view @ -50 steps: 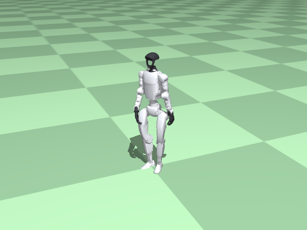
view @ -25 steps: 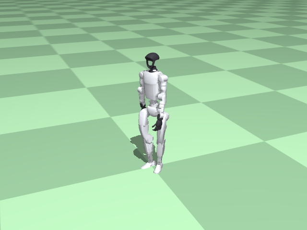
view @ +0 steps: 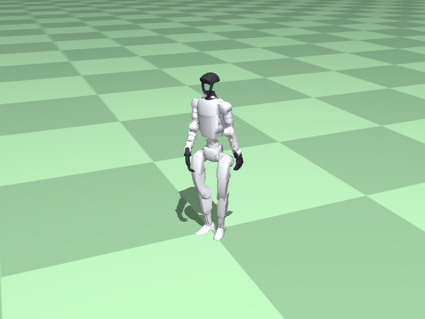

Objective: In place motions

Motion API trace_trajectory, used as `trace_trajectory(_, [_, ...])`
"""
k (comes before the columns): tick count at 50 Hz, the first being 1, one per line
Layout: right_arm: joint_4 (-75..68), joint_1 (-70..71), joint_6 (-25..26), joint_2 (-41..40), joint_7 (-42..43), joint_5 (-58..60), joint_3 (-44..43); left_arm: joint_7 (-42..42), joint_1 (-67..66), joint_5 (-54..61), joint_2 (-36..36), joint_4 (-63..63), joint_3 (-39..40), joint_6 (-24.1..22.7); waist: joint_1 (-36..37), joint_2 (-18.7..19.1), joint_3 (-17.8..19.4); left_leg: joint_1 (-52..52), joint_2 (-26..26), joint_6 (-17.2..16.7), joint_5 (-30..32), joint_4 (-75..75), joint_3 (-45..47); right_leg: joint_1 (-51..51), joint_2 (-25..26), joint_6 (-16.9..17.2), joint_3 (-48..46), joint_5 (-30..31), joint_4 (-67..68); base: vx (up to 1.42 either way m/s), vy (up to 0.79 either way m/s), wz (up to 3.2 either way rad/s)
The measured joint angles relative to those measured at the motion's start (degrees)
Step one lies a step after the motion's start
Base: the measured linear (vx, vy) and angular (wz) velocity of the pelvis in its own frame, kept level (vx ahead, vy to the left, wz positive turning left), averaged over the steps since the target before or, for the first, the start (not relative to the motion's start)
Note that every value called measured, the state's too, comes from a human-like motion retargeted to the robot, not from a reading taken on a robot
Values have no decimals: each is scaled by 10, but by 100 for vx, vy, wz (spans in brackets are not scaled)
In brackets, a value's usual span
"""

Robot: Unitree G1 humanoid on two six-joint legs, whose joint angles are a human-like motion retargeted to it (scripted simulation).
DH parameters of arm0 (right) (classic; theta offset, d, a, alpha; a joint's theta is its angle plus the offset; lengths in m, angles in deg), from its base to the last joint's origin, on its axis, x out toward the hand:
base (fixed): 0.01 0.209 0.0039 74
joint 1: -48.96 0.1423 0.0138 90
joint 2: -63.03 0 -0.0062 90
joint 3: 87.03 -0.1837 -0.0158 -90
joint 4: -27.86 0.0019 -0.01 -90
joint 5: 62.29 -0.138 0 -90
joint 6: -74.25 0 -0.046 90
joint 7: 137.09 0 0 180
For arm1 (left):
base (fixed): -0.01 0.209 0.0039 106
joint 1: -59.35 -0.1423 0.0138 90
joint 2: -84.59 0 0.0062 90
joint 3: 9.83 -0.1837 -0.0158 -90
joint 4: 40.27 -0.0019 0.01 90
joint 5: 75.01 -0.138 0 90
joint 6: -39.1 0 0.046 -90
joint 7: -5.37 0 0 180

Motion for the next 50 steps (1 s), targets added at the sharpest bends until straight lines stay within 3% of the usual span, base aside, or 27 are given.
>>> trace_trajectory(7, [-72, -32, 15, 20, 14, 34, -25, -28, 94, 54, 16, 33, -9, -15, 1, -5, -2, -3, -2, 1, 0, 2, -3, -2, -2, 1, 1, -1, 1, 0, 0, 0])
trace_trajectory(15, [-221, -91, 70, 76, 63, 63, -117, -21, 206, 70, 19, 104, -42, -28, 3, 0, -3, -9, -6, 4, -1, 2, -7, -6, -5, 2, -3, -3, 2, -7, 6, -8])
trace_trajectory(26, [-276, -170, 93, 126, 105, 23, -201, 10, 223, 33, 6, 186, -74, -33, 10, 4, 3, -10, -8, 4, 0, 3, -13, -2, -8, 2, -13, -5, 0, -7, 9, 5])
trace_trajectory(35, [-264, -121, 89, 94, 98, 19, -151, -4, 150, 19, 14, 102, -56, -26, 29, -2, 6, -7, -12, 3, 3, 1, -13, 0, -11, 1, -15, -3, -1, -4, 5, 6])
trace_trajectory(50, [-45, 14, 44, 4, 18, -5, -24, 25, -36, 19, 4, 21, 32, -13, 37, -20, 12, 0, -15, -1, 5, -3, -7, -3, -16, 0, -2, 1, 3, 0, 0, 0])
